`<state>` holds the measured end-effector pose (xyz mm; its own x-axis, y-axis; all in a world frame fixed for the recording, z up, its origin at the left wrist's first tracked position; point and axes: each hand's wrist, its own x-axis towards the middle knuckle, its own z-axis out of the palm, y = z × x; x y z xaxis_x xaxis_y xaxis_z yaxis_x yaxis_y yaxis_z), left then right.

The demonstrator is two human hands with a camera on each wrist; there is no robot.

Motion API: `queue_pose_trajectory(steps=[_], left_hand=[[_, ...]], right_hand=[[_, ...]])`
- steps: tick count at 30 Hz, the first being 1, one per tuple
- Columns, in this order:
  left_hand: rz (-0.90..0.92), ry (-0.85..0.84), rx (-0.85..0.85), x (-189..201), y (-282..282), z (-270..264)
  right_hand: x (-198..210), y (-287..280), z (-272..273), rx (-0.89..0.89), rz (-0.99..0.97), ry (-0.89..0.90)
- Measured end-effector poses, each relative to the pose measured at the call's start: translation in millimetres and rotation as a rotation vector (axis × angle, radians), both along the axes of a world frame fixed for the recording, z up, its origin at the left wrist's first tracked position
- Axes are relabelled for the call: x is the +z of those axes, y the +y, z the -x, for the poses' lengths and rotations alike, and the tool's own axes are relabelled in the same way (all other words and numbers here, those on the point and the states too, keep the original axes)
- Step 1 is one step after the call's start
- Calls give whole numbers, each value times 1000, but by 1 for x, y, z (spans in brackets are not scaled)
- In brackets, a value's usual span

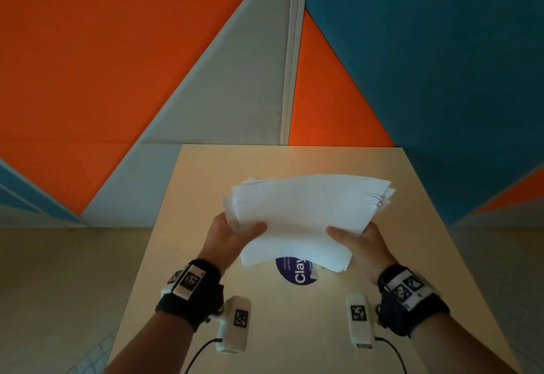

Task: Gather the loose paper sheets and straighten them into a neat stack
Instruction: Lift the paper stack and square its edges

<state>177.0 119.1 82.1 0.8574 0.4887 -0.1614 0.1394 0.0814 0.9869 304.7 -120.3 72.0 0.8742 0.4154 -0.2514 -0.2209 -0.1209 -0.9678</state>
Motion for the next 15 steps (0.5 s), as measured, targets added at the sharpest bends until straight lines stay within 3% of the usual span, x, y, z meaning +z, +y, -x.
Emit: queue_pose_trajectory(steps=[9, 15], left_hand=[[60, -59, 61, 12, -9, -6], [-76, -26, 29, 10, -7, 0]], right_hand=[[9, 1, 9, -13, 29, -30], [10, -10, 12, 14, 42, -33]])
